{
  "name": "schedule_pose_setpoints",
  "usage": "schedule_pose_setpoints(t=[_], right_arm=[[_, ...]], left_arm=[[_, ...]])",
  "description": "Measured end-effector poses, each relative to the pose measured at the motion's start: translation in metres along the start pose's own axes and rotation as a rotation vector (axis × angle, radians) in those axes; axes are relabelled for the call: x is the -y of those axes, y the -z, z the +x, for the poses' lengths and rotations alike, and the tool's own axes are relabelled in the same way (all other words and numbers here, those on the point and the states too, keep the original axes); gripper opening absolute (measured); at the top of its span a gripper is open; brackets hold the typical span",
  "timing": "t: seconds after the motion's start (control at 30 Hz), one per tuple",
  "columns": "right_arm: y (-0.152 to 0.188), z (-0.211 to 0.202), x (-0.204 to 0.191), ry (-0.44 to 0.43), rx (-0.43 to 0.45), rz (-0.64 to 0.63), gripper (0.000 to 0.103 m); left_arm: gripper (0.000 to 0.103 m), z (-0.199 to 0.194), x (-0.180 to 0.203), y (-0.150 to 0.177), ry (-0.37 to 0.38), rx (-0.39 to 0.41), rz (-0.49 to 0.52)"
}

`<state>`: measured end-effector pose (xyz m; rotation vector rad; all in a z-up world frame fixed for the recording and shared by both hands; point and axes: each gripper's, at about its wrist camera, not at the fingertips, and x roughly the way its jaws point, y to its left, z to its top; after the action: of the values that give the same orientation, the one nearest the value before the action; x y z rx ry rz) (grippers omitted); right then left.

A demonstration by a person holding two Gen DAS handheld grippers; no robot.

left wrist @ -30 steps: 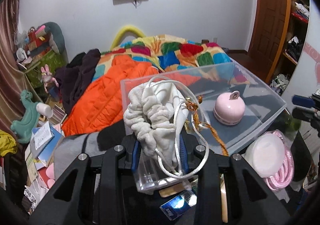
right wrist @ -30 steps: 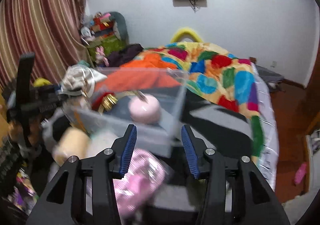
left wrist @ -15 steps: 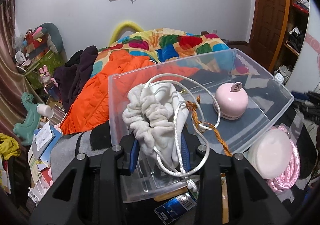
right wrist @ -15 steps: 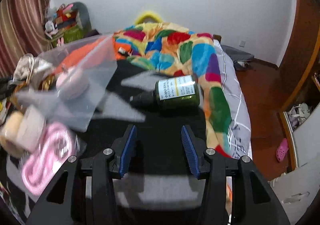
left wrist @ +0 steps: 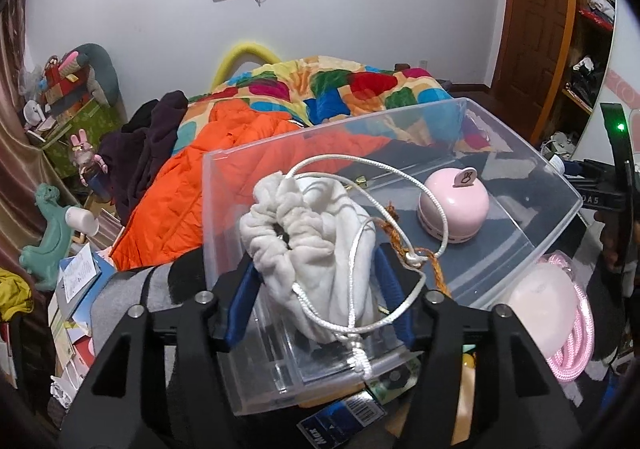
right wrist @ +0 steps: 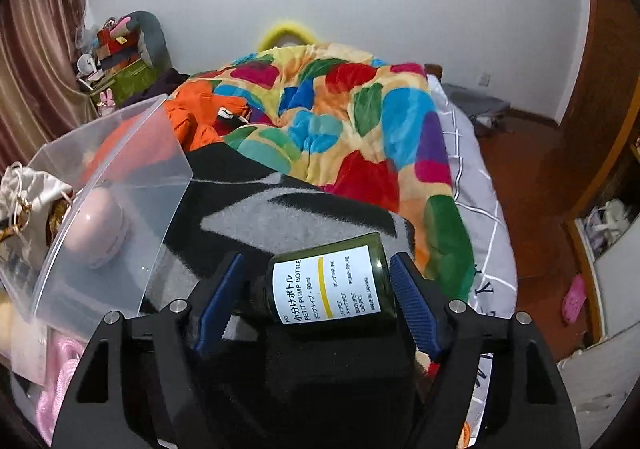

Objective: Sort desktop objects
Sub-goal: 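Carry the white pouch into the clear box and release with left gripper while right gripper lifts the green bottle, then lower the green bottle into the box and open right gripper while left gripper grasps the cream jar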

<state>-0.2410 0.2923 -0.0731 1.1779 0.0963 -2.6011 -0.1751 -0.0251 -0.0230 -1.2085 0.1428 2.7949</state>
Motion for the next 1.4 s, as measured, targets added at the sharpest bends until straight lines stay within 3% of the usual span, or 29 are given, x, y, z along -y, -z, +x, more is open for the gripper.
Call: schedule_pose_setpoints(t=[0.23, 0.33, 0.43, 0.6, 0.93, 1.1, 1.4], right_arm=[[0.002, -0.012, -0.009, 0.005, 0.004, -0.05, 0.055], [0.002, -0.021, -0.013, 0.006, 0.021, -0.063, 0.055], [-0.003, -0.034, -0.019, 0.015, 0.052, -0.086, 0.055], [-0.019, -0.067, -0.033, 0.015, 0.135, -0.118, 0.055], [-0.048, -0.121, -0.09, -0.071, 0.282, -0.21, 0.055], [-0.051, -0.107, -0.122, -0.124, 0.27, -0.245, 0.055], [-0.038, -0.059, -0.15, -0.179, 0.159, -0.268, 0.055]], left_arm=[[0.062, -0.001, 0.002, -0.002, -0.012, -0.015, -0.006], [0.082, -0.013, 0.005, -0.001, -0.016, 0.006, 0.004], [0.092, -0.029, 0.012, 0.002, -0.044, 0.055, 0.055], [0.093, -0.043, 0.019, 0.009, -0.078, 0.096, 0.123], [0.093, -0.066, 0.001, 0.016, -0.033, 0.117, 0.049], [0.093, -0.081, -0.005, 0.03, 0.037, 0.099, 0.027], [0.093, -0.082, 0.015, 0.074, 0.17, 0.04, 0.037]])
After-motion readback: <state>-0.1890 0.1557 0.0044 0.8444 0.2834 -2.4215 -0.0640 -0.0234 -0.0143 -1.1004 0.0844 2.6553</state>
